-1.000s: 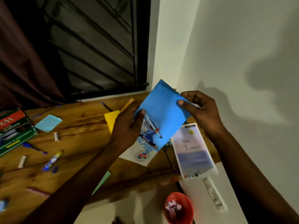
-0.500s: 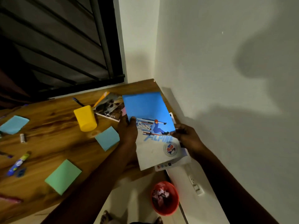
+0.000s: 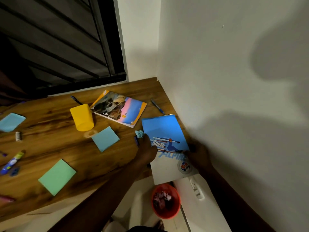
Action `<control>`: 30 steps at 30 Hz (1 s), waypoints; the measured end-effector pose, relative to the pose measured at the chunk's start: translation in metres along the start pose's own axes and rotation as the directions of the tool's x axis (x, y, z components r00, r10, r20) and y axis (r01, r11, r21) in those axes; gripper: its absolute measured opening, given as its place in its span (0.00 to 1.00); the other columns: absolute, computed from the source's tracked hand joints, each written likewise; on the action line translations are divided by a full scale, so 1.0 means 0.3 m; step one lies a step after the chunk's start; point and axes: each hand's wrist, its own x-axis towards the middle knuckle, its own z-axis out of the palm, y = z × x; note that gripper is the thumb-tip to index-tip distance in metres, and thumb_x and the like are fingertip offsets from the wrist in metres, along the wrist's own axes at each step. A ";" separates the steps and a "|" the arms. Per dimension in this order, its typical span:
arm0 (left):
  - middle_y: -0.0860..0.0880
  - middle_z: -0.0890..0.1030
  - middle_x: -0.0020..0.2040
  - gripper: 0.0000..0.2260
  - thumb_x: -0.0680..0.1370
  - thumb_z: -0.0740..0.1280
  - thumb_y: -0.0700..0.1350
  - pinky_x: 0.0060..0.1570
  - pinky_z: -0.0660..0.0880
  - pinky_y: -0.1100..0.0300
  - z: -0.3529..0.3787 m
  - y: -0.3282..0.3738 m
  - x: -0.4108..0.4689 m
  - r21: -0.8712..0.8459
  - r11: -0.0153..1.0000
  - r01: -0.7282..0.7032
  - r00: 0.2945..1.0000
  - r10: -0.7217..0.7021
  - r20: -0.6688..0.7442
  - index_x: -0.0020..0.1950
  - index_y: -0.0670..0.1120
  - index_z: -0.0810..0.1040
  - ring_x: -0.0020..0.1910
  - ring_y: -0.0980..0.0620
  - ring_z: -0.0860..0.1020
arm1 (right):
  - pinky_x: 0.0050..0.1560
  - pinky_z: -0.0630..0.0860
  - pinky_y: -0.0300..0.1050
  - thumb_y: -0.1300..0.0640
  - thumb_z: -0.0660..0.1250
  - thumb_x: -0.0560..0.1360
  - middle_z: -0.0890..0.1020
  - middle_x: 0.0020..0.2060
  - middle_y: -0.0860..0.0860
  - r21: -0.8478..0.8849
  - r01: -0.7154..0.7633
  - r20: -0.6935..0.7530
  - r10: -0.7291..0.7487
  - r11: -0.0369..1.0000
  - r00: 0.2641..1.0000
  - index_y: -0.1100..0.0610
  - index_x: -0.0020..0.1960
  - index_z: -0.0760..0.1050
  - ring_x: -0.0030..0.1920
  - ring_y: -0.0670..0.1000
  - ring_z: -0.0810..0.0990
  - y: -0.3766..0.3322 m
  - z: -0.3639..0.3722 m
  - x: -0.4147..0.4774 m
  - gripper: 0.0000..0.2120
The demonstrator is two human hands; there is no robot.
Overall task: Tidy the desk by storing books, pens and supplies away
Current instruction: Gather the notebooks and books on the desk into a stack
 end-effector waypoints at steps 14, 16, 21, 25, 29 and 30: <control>0.44 0.61 0.81 0.27 0.84 0.61 0.37 0.74 0.60 0.56 0.012 0.013 -0.017 0.060 0.997 0.051 0.999 -0.050 -0.020 0.81 0.42 0.57 0.79 0.43 0.61 | 0.56 0.81 0.53 0.59 0.71 0.75 0.84 0.59 0.52 -0.295 0.125 -0.077 -0.154 0.947 0.985 0.54 0.68 0.77 0.58 0.54 0.83 0.045 0.057 0.003 0.21; 0.44 0.60 0.81 0.28 0.84 0.61 0.38 0.73 0.61 0.57 0.016 0.014 -0.022 0.055 0.997 0.049 0.999 -0.048 -0.017 0.82 0.43 0.55 0.79 0.44 0.62 | 0.58 0.81 0.53 0.55 0.70 0.77 0.83 0.61 0.52 -0.307 0.121 -0.078 -0.152 0.944 0.985 0.53 0.70 0.76 0.60 0.55 0.82 0.043 0.058 -0.002 0.22; 0.44 0.64 0.79 0.28 0.84 0.62 0.39 0.67 0.69 0.57 0.015 0.014 -0.037 0.051 0.998 0.034 0.999 -0.033 -0.015 0.82 0.45 0.56 0.75 0.44 0.68 | 0.60 0.79 0.52 0.55 0.69 0.78 0.81 0.63 0.54 -0.375 0.110 -0.088 -0.153 0.920 0.984 0.53 0.72 0.74 0.63 0.57 0.80 0.016 0.060 -0.015 0.23; 0.45 0.64 0.79 0.27 0.83 0.63 0.39 0.67 0.71 0.55 0.009 0.003 -0.045 0.006 1.000 0.025 0.999 -0.025 -0.028 0.82 0.46 0.58 0.74 0.44 0.69 | 0.56 0.82 0.56 0.46 0.67 0.74 0.79 0.63 0.50 -0.351 0.089 -0.040 -0.109 0.932 0.993 0.43 0.72 0.70 0.59 0.57 0.83 0.047 0.072 -0.017 0.26; 0.46 0.76 0.69 0.20 0.82 0.64 0.37 0.62 0.77 0.47 -0.032 -0.009 -0.054 0.007 0.999 -0.031 0.997 0.031 -0.064 0.73 0.48 0.71 0.65 0.39 0.77 | 0.63 0.78 0.52 0.55 0.74 0.74 0.77 0.67 0.53 -0.404 0.179 -0.055 -0.219 0.897 0.974 0.53 0.69 0.76 0.65 0.56 0.78 -0.052 0.090 -0.062 0.24; 0.43 0.79 0.66 0.17 0.81 0.64 0.37 0.57 0.79 0.47 -0.053 -0.008 -0.051 -0.001 0.999 -0.041 0.996 0.041 -0.081 0.70 0.47 0.75 0.60 0.38 0.80 | 0.65 0.77 0.51 0.56 0.75 0.74 0.78 0.66 0.54 -0.402 0.232 -0.046 -0.272 0.886 0.961 0.55 0.68 0.77 0.65 0.56 0.78 -0.065 0.103 -0.058 0.23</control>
